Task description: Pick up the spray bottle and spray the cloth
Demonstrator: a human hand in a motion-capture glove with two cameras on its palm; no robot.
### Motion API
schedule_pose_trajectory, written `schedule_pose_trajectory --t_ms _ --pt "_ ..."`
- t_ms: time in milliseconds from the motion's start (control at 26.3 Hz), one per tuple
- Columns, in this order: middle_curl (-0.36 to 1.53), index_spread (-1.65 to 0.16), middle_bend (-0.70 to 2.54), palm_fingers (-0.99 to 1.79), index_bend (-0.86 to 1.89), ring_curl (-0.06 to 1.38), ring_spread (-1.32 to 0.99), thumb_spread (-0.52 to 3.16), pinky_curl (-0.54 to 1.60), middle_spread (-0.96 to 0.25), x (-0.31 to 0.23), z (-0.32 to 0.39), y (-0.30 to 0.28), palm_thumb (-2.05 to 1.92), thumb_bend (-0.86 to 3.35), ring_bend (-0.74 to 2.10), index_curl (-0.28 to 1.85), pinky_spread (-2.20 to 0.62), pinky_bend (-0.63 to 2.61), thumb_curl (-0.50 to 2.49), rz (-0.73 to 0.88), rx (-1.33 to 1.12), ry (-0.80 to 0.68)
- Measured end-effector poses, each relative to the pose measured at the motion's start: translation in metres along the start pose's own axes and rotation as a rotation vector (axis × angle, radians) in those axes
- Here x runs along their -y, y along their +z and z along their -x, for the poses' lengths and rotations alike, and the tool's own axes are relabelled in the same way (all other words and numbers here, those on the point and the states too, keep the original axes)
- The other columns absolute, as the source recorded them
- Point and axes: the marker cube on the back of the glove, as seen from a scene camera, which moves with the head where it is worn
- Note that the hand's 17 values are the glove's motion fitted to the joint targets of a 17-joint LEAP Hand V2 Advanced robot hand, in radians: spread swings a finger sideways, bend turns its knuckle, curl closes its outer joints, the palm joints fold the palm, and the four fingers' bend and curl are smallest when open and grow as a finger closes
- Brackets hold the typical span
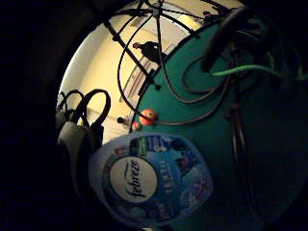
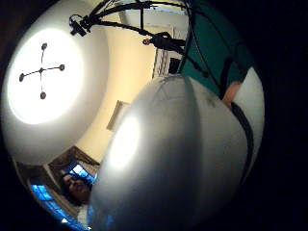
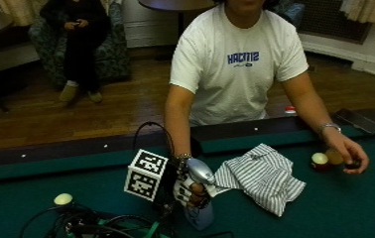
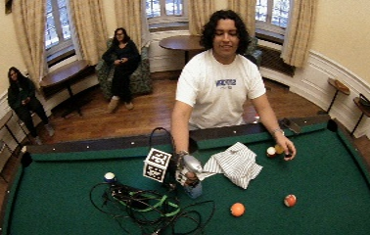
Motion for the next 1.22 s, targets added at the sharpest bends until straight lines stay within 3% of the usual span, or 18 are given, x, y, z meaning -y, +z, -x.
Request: schedule_pose_trajectory --t_ms 304,760,988,1216 --pt "0.54 -0.26 0.63 1.44 0.36 0.49 -0.21 0.46 0.41 -0.21 -0.001 0.022 -0.011 0.94 -0.02 0.75 0.48 -0.30 0.46 0.62 0.041 -0.011 -0.041" --pt "0.56 -0.25 0.66 1.40 0.38 0.50 -0.20 0.38 0.42 -0.20 -0.014 0.183 -0.085 0.95 -0.02 0.78 0.53 -0.29 0.47 0.69 0.230 -0.063 -0.237" --pt "0.56 -0.25 0.67 1.40 0.39 0.50 -0.21 0.35 0.42 -0.20 -0.008 0.251 -0.094 0.94 -0.03 0.79 0.54 -0.29 0.48 0.71 0.308 -0.082 -0.188" --pt "0.56 -0.25 0.67 1.40 0.39 0.49 -0.21 0.34 0.42 -0.20 -0.010 0.266 -0.032 0.94 -0.03 0.78 0.56 -0.29 0.48 0.73 0.474 -0.302 -0.018"
